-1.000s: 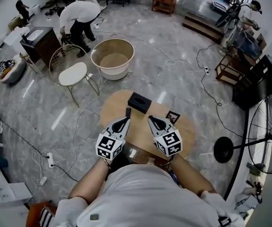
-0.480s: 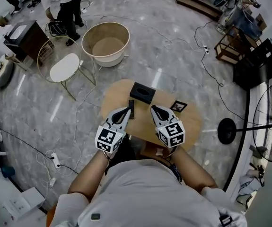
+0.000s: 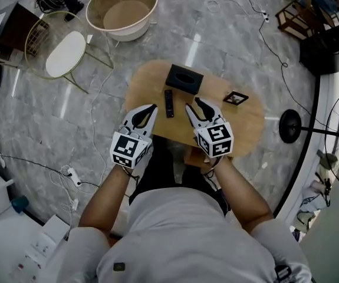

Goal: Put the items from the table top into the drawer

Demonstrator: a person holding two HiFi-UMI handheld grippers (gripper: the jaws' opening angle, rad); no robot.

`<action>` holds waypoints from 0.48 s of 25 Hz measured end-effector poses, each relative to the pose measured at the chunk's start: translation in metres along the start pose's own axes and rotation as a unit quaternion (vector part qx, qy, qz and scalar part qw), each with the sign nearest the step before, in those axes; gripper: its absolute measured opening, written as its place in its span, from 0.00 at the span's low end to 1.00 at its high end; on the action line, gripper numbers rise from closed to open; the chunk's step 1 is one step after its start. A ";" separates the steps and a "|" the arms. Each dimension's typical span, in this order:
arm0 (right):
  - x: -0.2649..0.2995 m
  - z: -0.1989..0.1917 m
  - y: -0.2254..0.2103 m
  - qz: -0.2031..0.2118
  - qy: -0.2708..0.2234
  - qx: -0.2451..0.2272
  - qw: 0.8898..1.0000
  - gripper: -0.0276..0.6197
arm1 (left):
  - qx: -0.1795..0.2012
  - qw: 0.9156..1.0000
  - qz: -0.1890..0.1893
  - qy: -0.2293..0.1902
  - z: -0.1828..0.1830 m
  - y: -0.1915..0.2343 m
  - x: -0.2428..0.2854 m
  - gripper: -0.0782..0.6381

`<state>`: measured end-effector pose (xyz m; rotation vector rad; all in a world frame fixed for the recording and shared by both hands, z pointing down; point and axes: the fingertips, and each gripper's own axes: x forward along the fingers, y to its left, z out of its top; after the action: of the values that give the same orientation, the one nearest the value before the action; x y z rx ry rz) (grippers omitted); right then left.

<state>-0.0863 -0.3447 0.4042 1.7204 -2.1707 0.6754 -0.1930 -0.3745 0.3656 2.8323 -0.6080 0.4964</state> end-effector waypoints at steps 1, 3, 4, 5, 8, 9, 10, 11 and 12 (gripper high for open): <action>0.010 -0.006 -0.002 -0.002 0.007 0.004 1.000 0.30 | -0.002 1.000 -0.002 0.004 -0.006 0.006 0.005 0.12; 0.031 -0.021 -0.005 -0.007 0.021 0.014 1.000 0.33 | -0.006 1.000 -0.005 0.012 -0.018 0.019 0.015 0.12; 0.042 -0.028 -0.008 -0.009 0.028 0.018 0.999 0.36 | -0.008 1.000 -0.007 0.016 -0.025 0.025 0.021 0.12; 0.055 -0.037 -0.011 -0.012 0.035 0.023 0.999 0.37 | -0.010 1.000 -0.009 0.020 -0.033 0.033 0.027 0.12; 0.096 -0.066 -0.019 -0.022 0.056 0.035 0.998 0.40 | -0.016 0.999 -0.017 0.033 -0.064 0.056 0.047 0.12; 0.109 -0.078 -0.021 -0.025 0.064 0.041 0.997 0.40 | -0.019 0.999 -0.019 0.038 -0.077 0.062 0.053 0.12; 0.121 -0.091 -0.022 -0.027 0.073 0.046 0.996 0.41 | -0.024 0.999 -0.021 0.042 -0.089 0.069 0.058 0.12; 0.134 -0.103 -0.023 -0.028 0.080 0.051 0.995 0.41 | -0.031 0.998 -0.022 0.046 -0.101 0.075 0.064 0.12; 0.146 -0.115 -0.024 -0.030 0.087 0.057 0.994 0.41 | -0.039 0.998 -0.022 0.049 -0.113 0.082 0.070 0.12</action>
<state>-0.1057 -0.4100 0.5787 1.7039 -1.9907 0.9120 -0.1999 -0.4433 0.5055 2.7234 -0.5332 0.5872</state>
